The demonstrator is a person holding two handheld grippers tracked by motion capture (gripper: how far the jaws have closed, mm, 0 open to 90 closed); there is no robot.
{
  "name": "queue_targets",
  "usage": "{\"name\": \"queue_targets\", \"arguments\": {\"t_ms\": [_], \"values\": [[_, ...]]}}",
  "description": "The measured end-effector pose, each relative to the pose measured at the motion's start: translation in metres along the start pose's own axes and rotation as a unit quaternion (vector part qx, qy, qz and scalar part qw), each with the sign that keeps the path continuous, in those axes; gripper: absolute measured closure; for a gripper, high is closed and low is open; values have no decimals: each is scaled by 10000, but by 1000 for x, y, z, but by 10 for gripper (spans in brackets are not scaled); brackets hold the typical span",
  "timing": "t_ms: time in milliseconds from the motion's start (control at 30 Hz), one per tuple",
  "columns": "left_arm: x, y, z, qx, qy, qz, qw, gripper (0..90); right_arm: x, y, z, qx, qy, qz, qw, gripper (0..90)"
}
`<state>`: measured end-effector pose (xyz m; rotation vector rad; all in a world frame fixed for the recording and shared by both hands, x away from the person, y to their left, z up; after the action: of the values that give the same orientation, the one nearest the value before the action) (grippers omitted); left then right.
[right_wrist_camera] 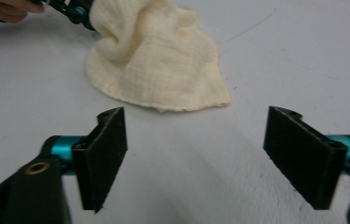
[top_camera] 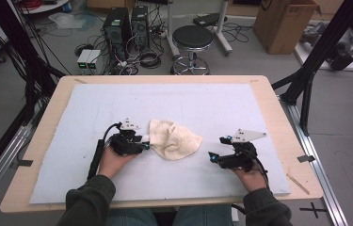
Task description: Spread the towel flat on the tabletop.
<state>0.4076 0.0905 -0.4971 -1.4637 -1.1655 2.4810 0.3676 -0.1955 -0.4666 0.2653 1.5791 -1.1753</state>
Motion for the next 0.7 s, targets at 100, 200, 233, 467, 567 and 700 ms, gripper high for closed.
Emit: {"name": "queue_targets", "arguments": {"t_ms": [100,200,233,467,567,700], "values": [[-1,4,-2,-27,17,-22,10000,666,-3,18,2,-29,27,-220,9997,306],[-2,5,-4,-47,61,-23,10000,760,-3,33,5,11,-15,-327,9995,388],[-2,5,-5,-70,81,-14,9999,786,-3,37,5,6,-37,-371,9993,412],[-3,0,-4,-51,224,-14,9997,883,-3,58,1,-160,-81,-564,9982,550],[-5,-3,-1,6,269,51,9996,889,1,66,0,-213,-134,-694,9973,631],[-7,-9,2,43,303,120,9995,893,2,68,-3,-260,-264,-709,9968,780]]}}
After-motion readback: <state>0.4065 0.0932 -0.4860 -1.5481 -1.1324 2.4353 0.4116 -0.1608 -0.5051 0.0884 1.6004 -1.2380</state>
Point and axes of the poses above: each handheld gripper's, and its own axes: y roughly forward along the jaws, x roughly out of its underside, z roughly to its right, the point moved 9 cm from there along y, roughly forward along the jaws, and after that the axes turned 15 degrees about x, right-handed, at the moved point
